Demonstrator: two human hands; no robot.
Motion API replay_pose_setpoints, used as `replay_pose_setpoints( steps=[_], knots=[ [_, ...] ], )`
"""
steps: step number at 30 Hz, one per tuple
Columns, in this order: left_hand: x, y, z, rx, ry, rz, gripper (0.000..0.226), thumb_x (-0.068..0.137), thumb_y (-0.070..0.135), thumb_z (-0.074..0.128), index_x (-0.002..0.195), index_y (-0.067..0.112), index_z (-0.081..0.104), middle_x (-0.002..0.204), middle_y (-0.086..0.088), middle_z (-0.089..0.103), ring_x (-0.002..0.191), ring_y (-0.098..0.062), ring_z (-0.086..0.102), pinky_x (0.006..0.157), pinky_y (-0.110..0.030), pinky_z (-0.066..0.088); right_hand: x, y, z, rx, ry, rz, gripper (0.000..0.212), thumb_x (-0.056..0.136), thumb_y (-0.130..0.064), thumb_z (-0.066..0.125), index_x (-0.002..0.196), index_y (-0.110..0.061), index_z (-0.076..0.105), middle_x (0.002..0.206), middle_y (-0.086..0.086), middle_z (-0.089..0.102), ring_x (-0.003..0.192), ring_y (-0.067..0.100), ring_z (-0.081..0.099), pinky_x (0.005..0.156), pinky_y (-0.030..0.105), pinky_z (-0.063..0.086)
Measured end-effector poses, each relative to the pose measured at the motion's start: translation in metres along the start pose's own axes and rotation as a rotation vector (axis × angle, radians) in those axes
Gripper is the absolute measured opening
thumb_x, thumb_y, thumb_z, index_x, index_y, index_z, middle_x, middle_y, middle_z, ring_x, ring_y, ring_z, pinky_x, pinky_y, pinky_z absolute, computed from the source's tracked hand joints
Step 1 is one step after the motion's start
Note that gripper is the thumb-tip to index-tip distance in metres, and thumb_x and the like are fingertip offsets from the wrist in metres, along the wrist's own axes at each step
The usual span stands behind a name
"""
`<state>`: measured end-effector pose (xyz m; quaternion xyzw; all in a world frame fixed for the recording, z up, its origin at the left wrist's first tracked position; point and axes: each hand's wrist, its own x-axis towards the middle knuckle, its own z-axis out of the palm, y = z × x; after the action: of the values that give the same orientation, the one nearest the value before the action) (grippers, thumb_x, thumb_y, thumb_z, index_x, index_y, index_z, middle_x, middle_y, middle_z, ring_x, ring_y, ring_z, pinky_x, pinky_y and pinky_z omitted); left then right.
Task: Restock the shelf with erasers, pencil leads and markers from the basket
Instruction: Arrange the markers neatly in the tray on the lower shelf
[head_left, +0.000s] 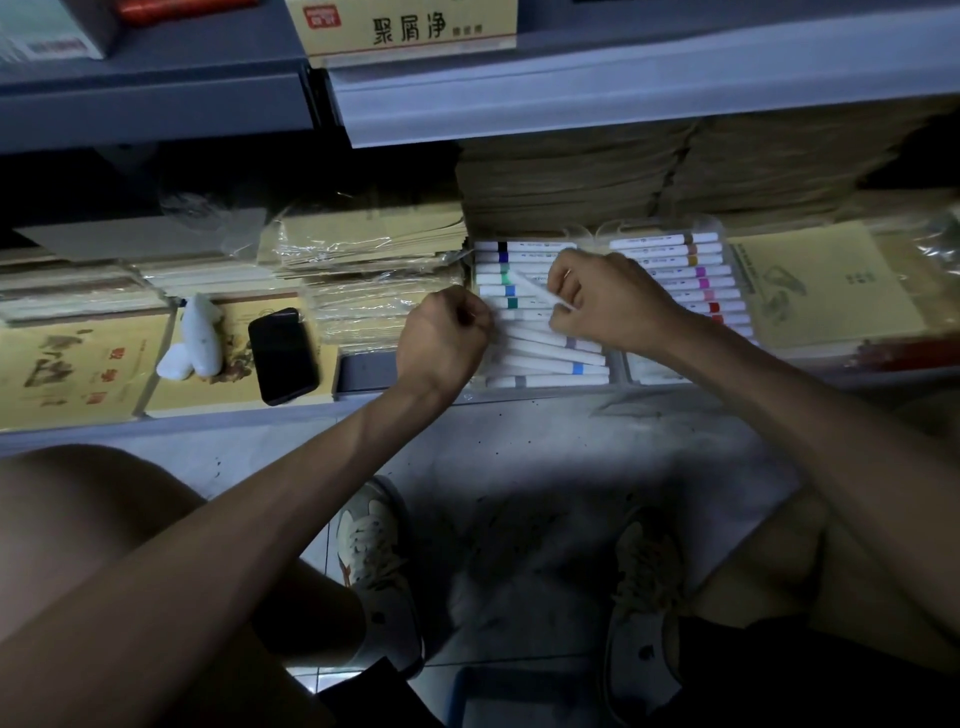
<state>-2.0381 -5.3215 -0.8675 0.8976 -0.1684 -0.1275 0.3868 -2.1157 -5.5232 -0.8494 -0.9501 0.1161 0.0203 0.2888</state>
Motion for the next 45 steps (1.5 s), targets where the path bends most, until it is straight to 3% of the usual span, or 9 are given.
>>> replay_pose_setpoints(
  steps=[4,7,12,17,22,27,32,37,45],
  knots=[
    [-0.001,-0.003,-0.004,0.011,0.005,0.042,0.014,0.093,0.02,0.061,0.091,0.02,0.075,0.09,0.005,0.077,0.086,-0.017,0.071,0.078,-0.041,0.06,0.004,-0.003,-0.013,0.261,0.054,0.121,0.018,0.095,-0.023,0.058,0.11,-0.019,0.049,0.091,0.007,0.066,0.075,0.029,0.066,0.065,0.045,0.053],
    [-0.002,-0.004,-0.008,0.013,0.006,0.026,0.013,0.093,0.018,0.062,0.092,0.018,0.075,0.084,0.005,0.075,0.082,-0.016,0.07,0.075,-0.038,0.06,0.0,-0.003,-0.011,0.206,0.002,0.192,0.018,0.097,-0.029,0.058,0.109,-0.016,0.053,0.092,0.004,0.062,0.068,0.02,0.056,0.057,0.033,0.04],
    [-0.002,-0.006,-0.011,-0.006,0.014,-0.007,0.015,0.093,0.017,0.061,0.091,0.016,0.075,0.083,-0.001,0.077,0.077,-0.017,0.072,0.073,-0.038,0.06,-0.011,0.003,0.0,-0.041,-0.095,0.129,0.018,0.088,-0.034,0.071,0.078,-0.019,0.075,0.072,-0.002,0.069,0.074,0.02,0.068,0.066,0.034,0.053],
    [-0.002,-0.007,-0.012,-0.012,0.022,-0.023,0.016,0.094,0.019,0.061,0.092,0.016,0.076,0.086,-0.002,0.077,0.082,-0.019,0.071,0.075,-0.038,0.059,-0.014,0.004,0.014,-0.128,-0.069,0.049,0.032,0.092,-0.041,0.068,0.107,-0.014,0.075,0.091,0.003,0.068,0.097,0.022,0.064,0.074,0.029,0.037],
    [-0.003,-0.007,-0.013,-0.024,0.017,-0.021,0.016,0.094,0.019,0.061,0.093,0.016,0.077,0.088,-0.001,0.078,0.084,-0.018,0.072,0.077,-0.036,0.059,-0.009,0.0,0.006,-0.171,-0.077,0.055,0.019,0.085,-0.034,0.072,0.078,-0.016,0.071,0.069,-0.004,0.065,0.073,0.02,0.065,0.057,0.029,0.04],
    [-0.003,-0.004,-0.012,-0.101,-0.001,0.025,0.013,0.093,0.019,0.063,0.091,0.02,0.076,0.083,0.006,0.075,0.078,-0.011,0.069,0.073,-0.03,0.056,-0.004,-0.014,-0.002,0.289,0.091,0.218,0.012,0.079,-0.028,0.08,0.081,-0.017,0.076,0.075,-0.002,0.071,0.063,0.012,0.064,0.057,0.027,0.049],
    [-0.009,0.02,-0.007,-0.423,-0.226,0.042,0.007,0.095,0.012,0.069,0.098,0.009,0.075,0.085,-0.016,0.074,0.066,-0.015,0.065,0.059,-0.023,0.052,-0.008,-0.028,0.004,0.941,-0.001,0.361,0.018,0.087,-0.022,0.079,0.095,-0.006,0.074,0.053,-0.005,0.036,0.044,0.009,0.026,0.042,0.023,0.02],
    [-0.009,0.024,-0.002,-0.613,-0.322,-0.085,0.021,0.096,0.01,0.07,0.112,-0.003,0.069,0.085,-0.007,0.077,0.071,-0.017,0.069,0.071,-0.037,0.056,-0.006,-0.032,0.007,1.155,0.004,0.435,0.023,0.085,-0.022,0.081,0.099,-0.011,0.066,0.056,-0.006,0.025,0.045,0.009,0.022,0.042,0.025,0.017],
    [0.009,0.017,-0.015,-0.353,-0.375,-0.073,0.022,0.104,0.02,0.061,0.115,0.009,0.077,0.076,-0.001,0.064,0.061,-0.011,0.052,0.051,-0.022,0.044,0.003,-0.001,-0.008,1.239,0.178,0.547,0.024,0.085,-0.02,0.08,0.104,-0.009,0.068,0.056,-0.007,0.046,0.036,0.005,0.026,0.032,0.021,0.019]
  ],
)
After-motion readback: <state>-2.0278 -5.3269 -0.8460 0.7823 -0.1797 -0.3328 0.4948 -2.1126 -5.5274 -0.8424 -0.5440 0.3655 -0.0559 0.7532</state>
